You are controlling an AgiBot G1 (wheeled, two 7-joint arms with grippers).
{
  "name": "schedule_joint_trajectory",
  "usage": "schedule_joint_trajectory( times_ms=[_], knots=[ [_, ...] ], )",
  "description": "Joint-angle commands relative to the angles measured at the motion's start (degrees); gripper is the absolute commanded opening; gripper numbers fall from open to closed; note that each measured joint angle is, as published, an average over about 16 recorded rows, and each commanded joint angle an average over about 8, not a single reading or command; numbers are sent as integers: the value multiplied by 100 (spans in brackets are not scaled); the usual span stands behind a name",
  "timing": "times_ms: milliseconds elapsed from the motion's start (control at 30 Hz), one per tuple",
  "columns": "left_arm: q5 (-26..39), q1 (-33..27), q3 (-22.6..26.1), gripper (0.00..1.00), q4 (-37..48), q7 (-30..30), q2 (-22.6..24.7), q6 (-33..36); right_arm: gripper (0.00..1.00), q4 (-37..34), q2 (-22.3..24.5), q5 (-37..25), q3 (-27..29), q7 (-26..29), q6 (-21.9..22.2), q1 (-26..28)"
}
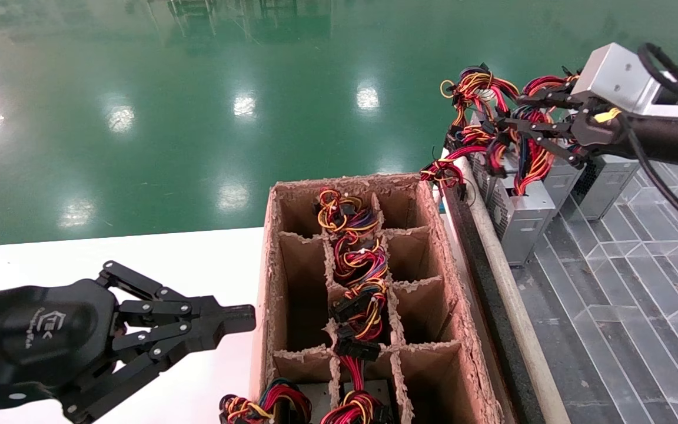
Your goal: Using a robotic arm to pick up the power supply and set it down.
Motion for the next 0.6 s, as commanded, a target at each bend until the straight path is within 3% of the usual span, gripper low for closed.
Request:
schedule_joint_trajectory(
  times_ms=[33, 467, 500, 600],
  knots=[
    [0, 0, 0, 0, 0, 0, 0, 0, 100, 16, 23, 7, 12, 8, 7, -5],
    [0, 0, 0, 0, 0, 0, 0, 0, 100, -108, 172, 1742, 791, -512, -348, -421],
    [0, 0, 0, 7, 0, 0, 0, 0, 100, -129, 176, 1868, 845, -570, -384, -450],
    [0, 0, 1, 45, 0, 0, 0, 0, 100, -160, 185, 2145, 946, -672, -476, -543]
  ],
)
